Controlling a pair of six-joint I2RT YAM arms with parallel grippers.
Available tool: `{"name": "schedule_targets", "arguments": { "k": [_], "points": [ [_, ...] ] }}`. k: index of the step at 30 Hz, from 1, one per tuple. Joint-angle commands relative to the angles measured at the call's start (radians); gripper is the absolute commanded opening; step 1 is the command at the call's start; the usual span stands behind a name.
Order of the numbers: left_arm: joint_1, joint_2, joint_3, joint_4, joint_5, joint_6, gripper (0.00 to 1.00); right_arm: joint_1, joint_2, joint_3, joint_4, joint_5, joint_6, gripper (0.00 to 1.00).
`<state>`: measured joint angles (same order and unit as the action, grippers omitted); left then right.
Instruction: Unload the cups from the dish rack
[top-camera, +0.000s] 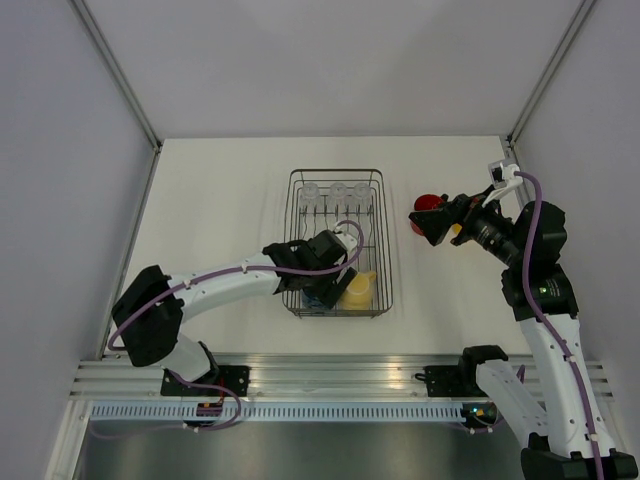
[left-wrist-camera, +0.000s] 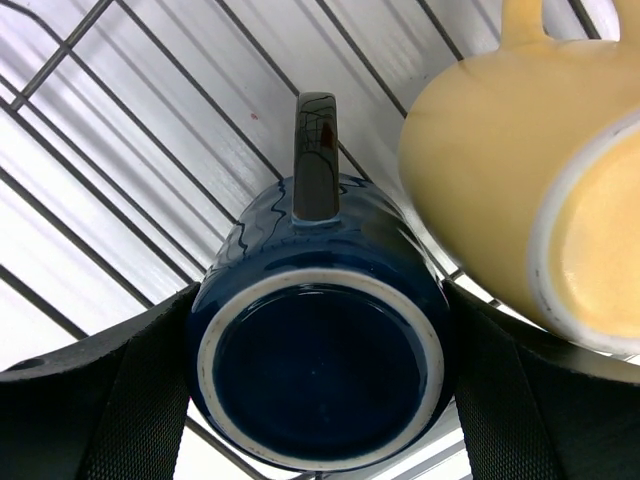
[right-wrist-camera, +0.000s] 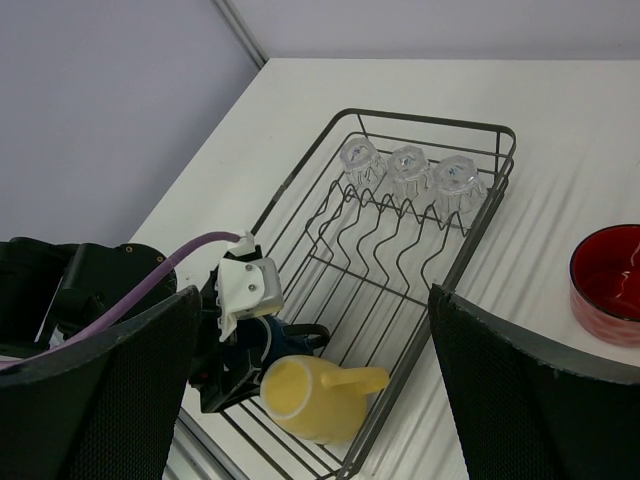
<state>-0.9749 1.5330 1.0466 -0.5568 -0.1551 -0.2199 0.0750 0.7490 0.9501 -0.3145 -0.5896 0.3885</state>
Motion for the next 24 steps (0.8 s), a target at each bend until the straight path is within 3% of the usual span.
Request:
{"name": "schedule_targets", "arguments": {
  "k": [1,3,19,24],
  "points": [
    [-0.004,-0.045,0.006,-0.018,-0.050,-0.010,0.10,0.006,-0.007,0.027,0.022,-0.003,-0.019,0.98],
    [-0.004,-0.063,0.027,-0.044,-0.081,-0.025,0.02,0.005,-0.008,0.027,0.022,-0.003,-0.017,0.98],
    [-0.002,-0.312,0.090,-0.055,-0.170,-0.098,0.02,0.006,-0.014,0.009,0.069,-0.027,-0.004,0.98],
    [-0.004,-0.410,0.098,-0.020,-0.181,-0.134,0.02,0.014,0.016,-0.014,0.126,-0.119,0.032,0.98]
  ]
}}
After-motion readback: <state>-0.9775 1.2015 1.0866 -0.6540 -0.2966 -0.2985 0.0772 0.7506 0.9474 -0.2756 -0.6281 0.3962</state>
